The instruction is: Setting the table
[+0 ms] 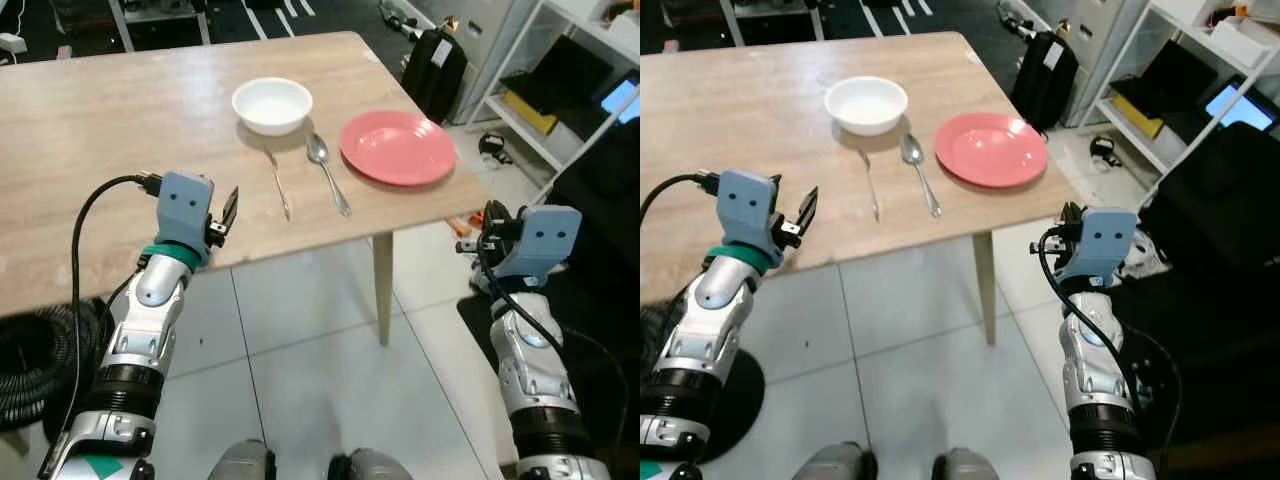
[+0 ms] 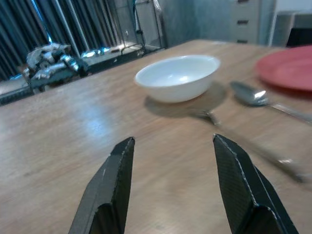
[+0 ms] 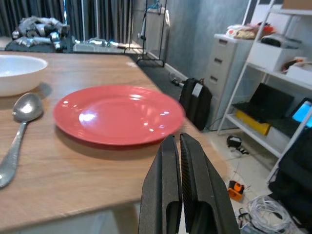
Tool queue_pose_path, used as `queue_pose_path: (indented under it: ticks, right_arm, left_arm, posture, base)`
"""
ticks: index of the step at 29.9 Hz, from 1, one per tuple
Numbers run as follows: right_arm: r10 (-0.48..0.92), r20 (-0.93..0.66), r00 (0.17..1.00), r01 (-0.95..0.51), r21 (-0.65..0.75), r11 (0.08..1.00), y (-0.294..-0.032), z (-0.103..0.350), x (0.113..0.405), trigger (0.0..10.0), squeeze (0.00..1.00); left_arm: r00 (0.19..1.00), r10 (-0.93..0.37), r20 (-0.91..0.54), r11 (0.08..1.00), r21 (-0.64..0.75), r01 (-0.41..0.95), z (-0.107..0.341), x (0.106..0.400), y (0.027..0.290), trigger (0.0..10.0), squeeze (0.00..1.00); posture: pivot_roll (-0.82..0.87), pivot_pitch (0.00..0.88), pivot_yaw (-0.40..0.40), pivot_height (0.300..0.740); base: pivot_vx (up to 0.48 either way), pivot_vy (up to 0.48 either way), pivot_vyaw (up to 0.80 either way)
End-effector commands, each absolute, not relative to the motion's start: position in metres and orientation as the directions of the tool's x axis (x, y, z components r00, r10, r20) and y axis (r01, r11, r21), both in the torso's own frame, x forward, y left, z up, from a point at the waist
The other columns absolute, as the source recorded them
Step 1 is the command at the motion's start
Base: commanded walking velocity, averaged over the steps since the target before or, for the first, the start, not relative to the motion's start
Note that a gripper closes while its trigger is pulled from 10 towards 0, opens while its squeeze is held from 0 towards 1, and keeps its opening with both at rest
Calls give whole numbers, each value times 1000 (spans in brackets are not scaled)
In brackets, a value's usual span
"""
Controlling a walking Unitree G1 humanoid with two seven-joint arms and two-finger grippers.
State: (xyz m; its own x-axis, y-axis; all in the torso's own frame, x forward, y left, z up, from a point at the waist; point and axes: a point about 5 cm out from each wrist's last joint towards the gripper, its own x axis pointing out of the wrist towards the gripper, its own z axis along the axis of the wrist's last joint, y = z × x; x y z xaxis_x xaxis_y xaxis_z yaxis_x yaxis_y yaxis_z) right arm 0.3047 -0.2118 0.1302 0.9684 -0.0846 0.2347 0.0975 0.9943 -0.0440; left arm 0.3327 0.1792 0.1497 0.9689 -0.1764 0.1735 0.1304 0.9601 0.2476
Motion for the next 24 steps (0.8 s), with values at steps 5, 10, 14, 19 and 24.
queue_pose_path:
  ticks: [5, 10, 14, 19, 24]
  right_arm:
    - [-78, 219, 973, 88, -37, 995, -210, 128, 304, 10000, 4]
    - [-49, 222, 974, 59, -39, 998, -205, 129, 304, 10000, 4]
    - [55, 231, 971, -45, -50, 998, -191, 134, 303, 10000, 4]
    - [194, 254, 948, -181, -74, 981, -170, 145, 300, 10000, 4]
    - [346, 258, 902, -331, -103, 938, -145, 155, 295, 10000, 0]
  left_arm:
    - [971, -182, 155, 958, 251, 140, 146, 332, 179, 10000, 0]
    - [971, -184, 153, 957, 252, 142, 146, 332, 179, 10000, 0]
    - [971, -187, 147, 956, 255, 146, 146, 332, 179, 10000, 0]
    - [973, -184, 143, 955, 258, 143, 145, 332, 179, 10000, 0]
    - [976, -172, 133, 955, 267, 131, 143, 330, 180, 10000, 0]
  posture:
    - [57, 0, 25, 740]
    - [57, 0, 25, 740]
    - [58, 0, 27, 740]
    - [58, 0, 27, 740]
    - [61, 0, 25, 740]
  base:
    - [463, 0, 0]
    - [452, 0, 0]
    - [392, 0, 0]
    - [317, 0, 0]
    - [0, 0, 0]
